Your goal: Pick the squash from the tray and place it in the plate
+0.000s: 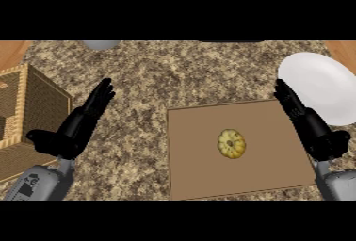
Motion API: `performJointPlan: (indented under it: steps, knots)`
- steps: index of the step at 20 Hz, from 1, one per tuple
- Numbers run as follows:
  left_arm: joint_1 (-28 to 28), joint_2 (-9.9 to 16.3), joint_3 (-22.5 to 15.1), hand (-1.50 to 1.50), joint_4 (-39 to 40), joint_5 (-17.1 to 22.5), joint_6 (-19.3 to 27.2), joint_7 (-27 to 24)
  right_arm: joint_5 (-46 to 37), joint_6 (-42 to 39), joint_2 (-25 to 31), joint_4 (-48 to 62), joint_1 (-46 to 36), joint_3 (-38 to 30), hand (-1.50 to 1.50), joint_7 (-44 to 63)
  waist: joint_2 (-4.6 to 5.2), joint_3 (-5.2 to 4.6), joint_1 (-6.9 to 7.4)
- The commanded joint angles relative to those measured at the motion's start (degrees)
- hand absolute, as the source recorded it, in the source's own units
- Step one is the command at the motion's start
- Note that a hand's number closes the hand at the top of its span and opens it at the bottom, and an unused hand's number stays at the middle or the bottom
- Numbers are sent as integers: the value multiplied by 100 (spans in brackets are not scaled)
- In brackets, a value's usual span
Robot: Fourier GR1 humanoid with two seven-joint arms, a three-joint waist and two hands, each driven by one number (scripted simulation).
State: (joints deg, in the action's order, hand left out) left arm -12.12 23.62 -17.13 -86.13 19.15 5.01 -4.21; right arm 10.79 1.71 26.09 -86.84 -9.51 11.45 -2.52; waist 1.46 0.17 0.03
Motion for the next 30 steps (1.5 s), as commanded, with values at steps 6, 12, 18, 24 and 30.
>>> performJointPlan:
  steps: [6, 12, 18, 24, 30]
  knots:
    - [323, 40, 329, 0, 961, -370, 980, 733, -161, -1598, -158, -485, -1157, 1742, 150, 1128, -83, -42, 496]
    - [712, -274, 199, 0, 1157, -390, 1159, 677, -3654, -171, 1053, -555, -1264, 2163, 150, -660, -118, -7, 118]
    - [794, -366, 67, 0, 658, -639, 1609, 1095, -1284, -1308, 627, 187, -445, 1522, -150, -2016, -131, -4, 64]
    - [911, -169, 51, 0, 172, -610, 1451, 1494, -3091, -1594, 945, 678, -1672, 2261, -150, -1582, -158, -13, 190]
    - [864, -455, 32, 0, 469, -764, 1626, 1331, -4199, -1955, 1118, -89, -2382, 2613, -150, -325, -175, -25, 53]
